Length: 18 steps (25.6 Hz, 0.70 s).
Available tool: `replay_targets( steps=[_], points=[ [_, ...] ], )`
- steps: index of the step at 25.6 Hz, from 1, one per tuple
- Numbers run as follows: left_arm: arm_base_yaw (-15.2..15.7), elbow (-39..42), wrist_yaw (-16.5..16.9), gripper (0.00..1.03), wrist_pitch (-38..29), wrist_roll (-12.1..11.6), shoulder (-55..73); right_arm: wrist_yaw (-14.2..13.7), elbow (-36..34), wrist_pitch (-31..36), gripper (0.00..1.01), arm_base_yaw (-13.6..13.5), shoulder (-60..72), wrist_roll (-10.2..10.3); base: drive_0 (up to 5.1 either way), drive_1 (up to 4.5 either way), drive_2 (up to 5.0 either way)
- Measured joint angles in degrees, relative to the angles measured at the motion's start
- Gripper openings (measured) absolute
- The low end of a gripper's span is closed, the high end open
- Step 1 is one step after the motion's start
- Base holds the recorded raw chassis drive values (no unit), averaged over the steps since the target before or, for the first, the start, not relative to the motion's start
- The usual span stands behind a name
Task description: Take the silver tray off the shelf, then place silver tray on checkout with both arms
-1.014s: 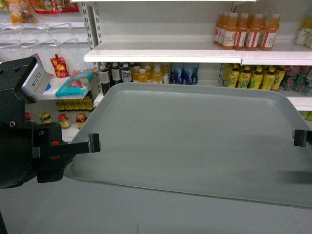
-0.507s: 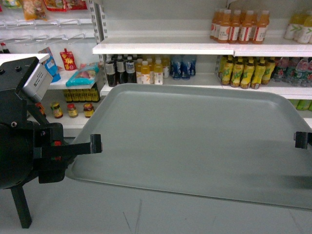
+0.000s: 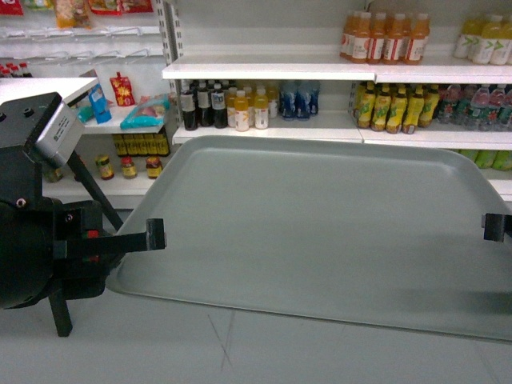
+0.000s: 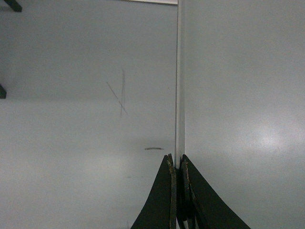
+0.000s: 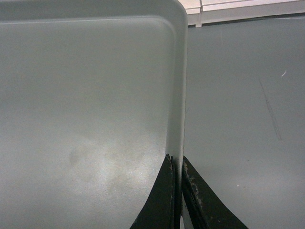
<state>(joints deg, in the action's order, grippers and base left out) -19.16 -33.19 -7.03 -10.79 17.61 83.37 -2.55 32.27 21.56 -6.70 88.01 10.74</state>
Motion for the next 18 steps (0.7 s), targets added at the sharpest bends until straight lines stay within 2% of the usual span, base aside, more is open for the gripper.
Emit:
replay_targets(
  steps=[5,18],
  points=[
    [0.02,0.0,-0.02,0.02,0.02,0.02,0.0,0.0,0.0,-0.09,0.03,-0.02,0.0,0.0,0.0,-4.32,4.4],
    [0.02,0.0,-0.02,0.02,-0.02,0.0,-0.09,0.0,-0.02,0.0,0.03,-0.02,-0.02,0.0,0.0,0.0,0.0]
  ],
)
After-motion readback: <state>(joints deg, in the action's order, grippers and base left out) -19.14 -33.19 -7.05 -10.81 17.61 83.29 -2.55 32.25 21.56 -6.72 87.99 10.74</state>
